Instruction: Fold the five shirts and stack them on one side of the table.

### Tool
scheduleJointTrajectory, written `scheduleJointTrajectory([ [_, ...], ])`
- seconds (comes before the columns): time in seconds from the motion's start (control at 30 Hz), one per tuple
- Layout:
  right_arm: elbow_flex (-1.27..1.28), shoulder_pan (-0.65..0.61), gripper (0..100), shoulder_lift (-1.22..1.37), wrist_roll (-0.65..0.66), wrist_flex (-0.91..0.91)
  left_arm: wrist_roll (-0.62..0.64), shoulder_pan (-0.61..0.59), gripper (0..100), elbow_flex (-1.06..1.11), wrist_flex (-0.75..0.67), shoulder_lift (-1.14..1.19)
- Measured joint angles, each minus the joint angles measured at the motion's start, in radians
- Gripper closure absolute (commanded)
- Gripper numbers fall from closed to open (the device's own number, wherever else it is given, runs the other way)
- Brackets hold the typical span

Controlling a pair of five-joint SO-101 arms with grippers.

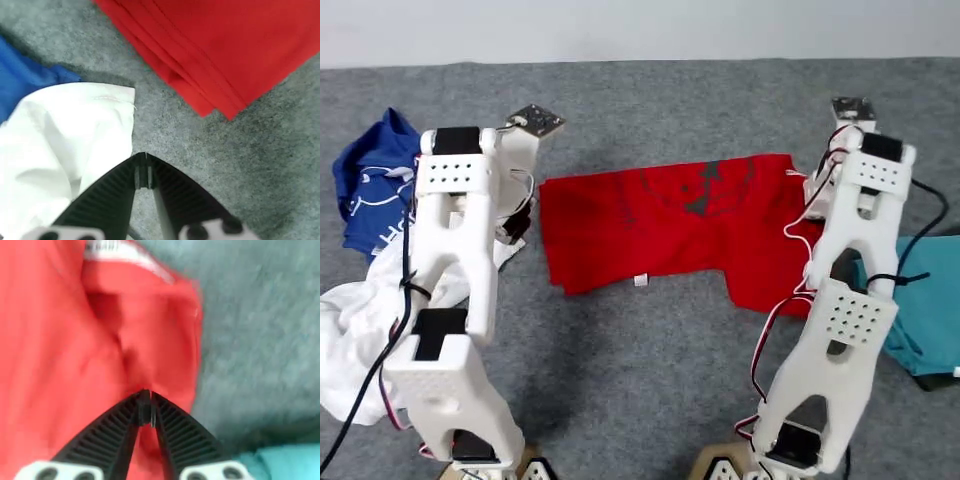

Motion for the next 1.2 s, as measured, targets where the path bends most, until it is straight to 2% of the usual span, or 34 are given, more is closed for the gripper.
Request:
scheduleJointTrajectory([
  [0.23, -0.002, 0.000, 98.9, -0.155, 0.000, 0.187, 0.069, 0.095, 98, 0.072, 0.000, -0.014],
  [0.47, 0.127, 0.052, 98.9, -0.423, 0.009, 0.187, 0.117, 0.126, 86, 0.104, 0.000, 0.023],
  [0.6, 0.288, 0.066, 98.9, -0.552, 0.077, 0.189, 0.161, 0.126, 84, 0.103, -0.002, 0.075],
  [0.77, 0.471, 0.137, 98.9, -0.690, 0.095, 0.189, 0.178, 0.126, 83, 0.103, -0.009, 0.146],
  [0.97, 0.572, 0.189, 98.9, -0.783, 0.100, 0.190, 0.180, 0.114, 79, 0.103, -0.095, 0.170],
  [1.2, 0.618, 0.195, 98.9, -0.816, 0.100, 0.190, 0.178, 0.114, 79, 0.103, -0.163, 0.180],
])
